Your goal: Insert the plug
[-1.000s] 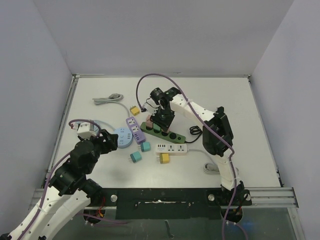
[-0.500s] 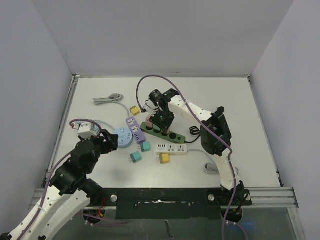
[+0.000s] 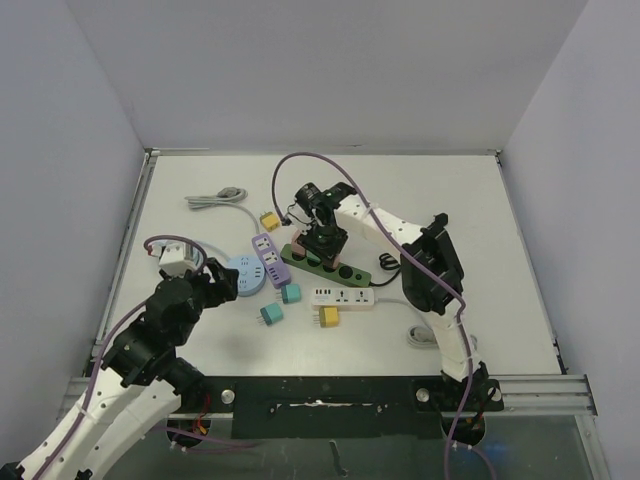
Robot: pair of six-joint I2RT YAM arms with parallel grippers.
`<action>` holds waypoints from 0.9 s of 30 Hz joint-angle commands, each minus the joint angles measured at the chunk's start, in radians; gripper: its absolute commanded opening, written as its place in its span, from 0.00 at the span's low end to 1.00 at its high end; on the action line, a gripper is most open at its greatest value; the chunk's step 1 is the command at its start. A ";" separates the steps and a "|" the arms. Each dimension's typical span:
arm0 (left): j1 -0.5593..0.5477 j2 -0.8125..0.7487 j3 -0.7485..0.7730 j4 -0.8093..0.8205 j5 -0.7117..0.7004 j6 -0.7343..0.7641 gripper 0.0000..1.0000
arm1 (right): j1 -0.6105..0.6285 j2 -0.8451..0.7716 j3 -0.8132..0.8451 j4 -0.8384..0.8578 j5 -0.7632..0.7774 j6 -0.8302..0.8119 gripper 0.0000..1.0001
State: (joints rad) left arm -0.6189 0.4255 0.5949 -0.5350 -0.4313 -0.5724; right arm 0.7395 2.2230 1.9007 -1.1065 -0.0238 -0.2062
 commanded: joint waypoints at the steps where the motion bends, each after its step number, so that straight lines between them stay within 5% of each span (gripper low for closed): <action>1: 0.003 0.026 0.004 0.052 0.031 0.009 0.70 | -0.006 0.081 -0.157 0.280 -0.075 0.123 0.05; 6: 0.002 0.071 0.008 0.077 0.083 0.031 0.74 | -0.025 -0.209 -0.201 0.379 -0.025 0.236 0.54; 9: 0.003 0.102 0.013 0.100 0.141 0.046 0.78 | -0.043 -0.355 -0.245 0.441 0.017 0.363 0.70; 18: 0.000 0.256 0.001 0.205 0.407 0.003 0.78 | -0.002 -0.750 -0.727 0.643 0.223 0.816 0.70; 27: 0.004 0.249 -0.053 0.264 0.286 -0.103 0.77 | 0.283 -0.818 -0.983 0.674 0.425 1.185 0.70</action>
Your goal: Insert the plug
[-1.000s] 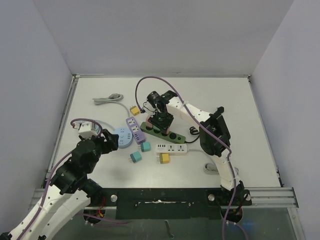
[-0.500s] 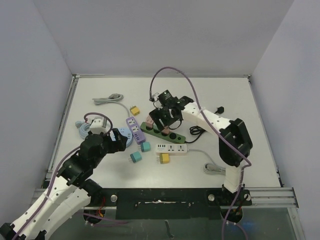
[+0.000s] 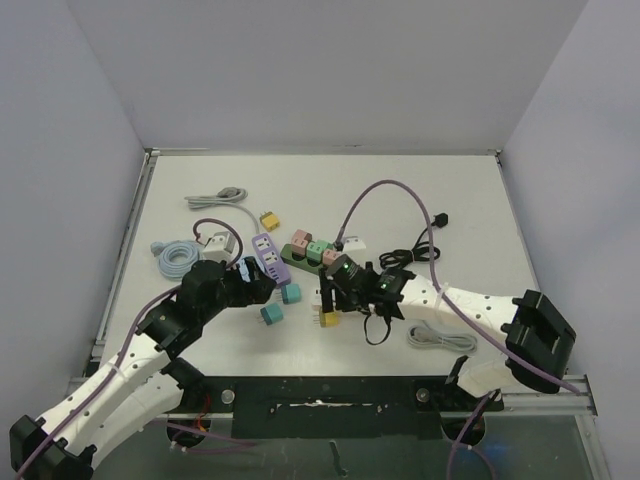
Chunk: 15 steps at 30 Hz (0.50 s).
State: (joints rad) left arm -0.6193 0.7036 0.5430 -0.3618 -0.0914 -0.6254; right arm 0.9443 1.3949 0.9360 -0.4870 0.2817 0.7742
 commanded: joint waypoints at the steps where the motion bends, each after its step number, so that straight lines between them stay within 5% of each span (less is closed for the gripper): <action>1: 0.004 -0.036 -0.004 0.092 -0.060 -0.054 0.77 | 0.093 0.034 -0.015 0.050 0.123 0.217 0.71; 9: 0.006 -0.063 -0.023 0.090 -0.080 -0.097 0.77 | 0.124 0.206 0.074 0.062 0.103 0.199 0.69; 15: 0.008 -0.064 -0.046 0.094 -0.077 -0.118 0.77 | 0.125 0.261 0.113 0.014 0.118 0.200 0.57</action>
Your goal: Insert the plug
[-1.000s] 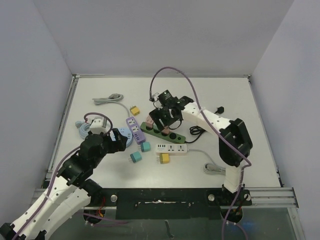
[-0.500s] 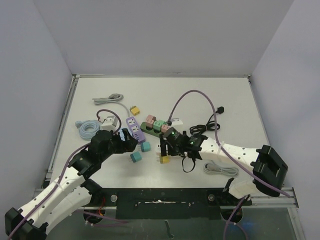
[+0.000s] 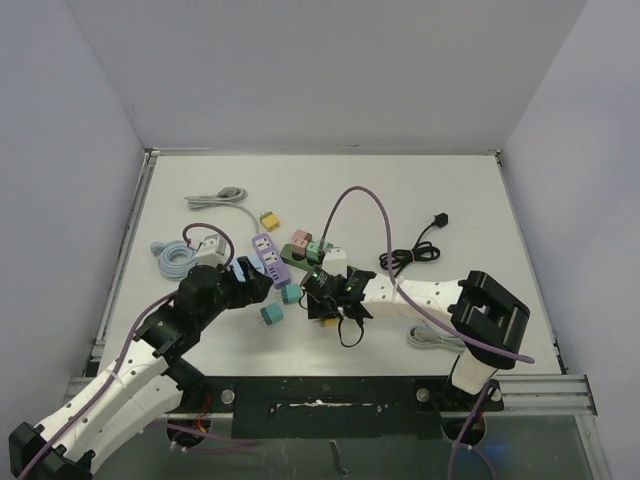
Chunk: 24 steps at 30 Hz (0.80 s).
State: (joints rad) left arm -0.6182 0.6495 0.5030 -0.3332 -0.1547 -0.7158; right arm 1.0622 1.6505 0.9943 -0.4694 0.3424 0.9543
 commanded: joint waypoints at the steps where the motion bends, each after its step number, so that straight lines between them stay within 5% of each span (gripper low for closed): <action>1: 0.008 -0.010 -0.010 0.065 -0.012 -0.030 0.77 | 0.006 0.009 0.056 -0.010 0.056 0.020 0.55; 16: 0.009 0.003 -0.059 0.085 0.016 -0.065 0.79 | 0.010 0.034 0.042 -0.034 -0.027 -0.026 0.58; 24: 0.011 -0.002 -0.092 0.139 0.090 -0.073 0.79 | 0.013 -0.007 0.032 0.038 -0.007 -0.070 0.42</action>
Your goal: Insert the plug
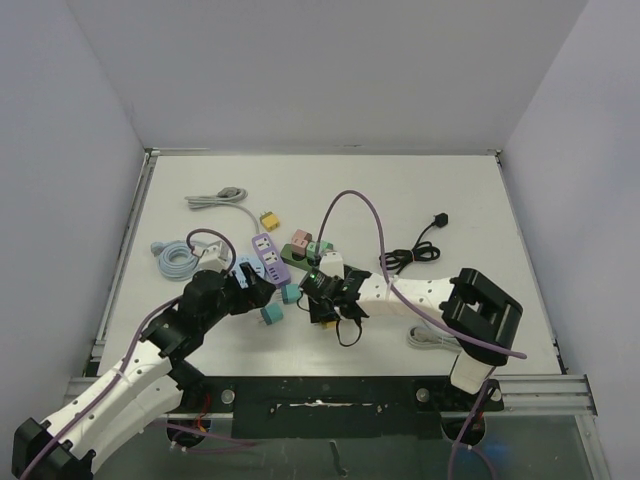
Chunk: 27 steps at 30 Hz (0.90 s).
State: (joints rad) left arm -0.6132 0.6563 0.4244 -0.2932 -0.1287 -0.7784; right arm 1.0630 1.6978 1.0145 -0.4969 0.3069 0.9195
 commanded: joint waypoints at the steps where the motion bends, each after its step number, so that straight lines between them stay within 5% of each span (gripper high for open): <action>1: 0.006 -0.011 -0.023 0.121 0.089 -0.014 0.79 | 0.012 -0.079 0.003 0.099 0.032 -0.047 0.42; 10: 0.007 -0.013 -0.128 0.428 0.355 -0.079 0.78 | 0.008 -0.273 -0.065 0.357 0.039 -0.067 0.45; 27: 0.006 0.080 -0.188 0.807 0.367 -0.130 0.58 | 0.006 -0.350 -0.043 0.411 0.027 0.121 0.47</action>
State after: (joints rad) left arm -0.6090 0.7235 0.2440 0.3187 0.2394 -0.8688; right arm 1.0622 1.3830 0.9470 -0.1555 0.3294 1.0073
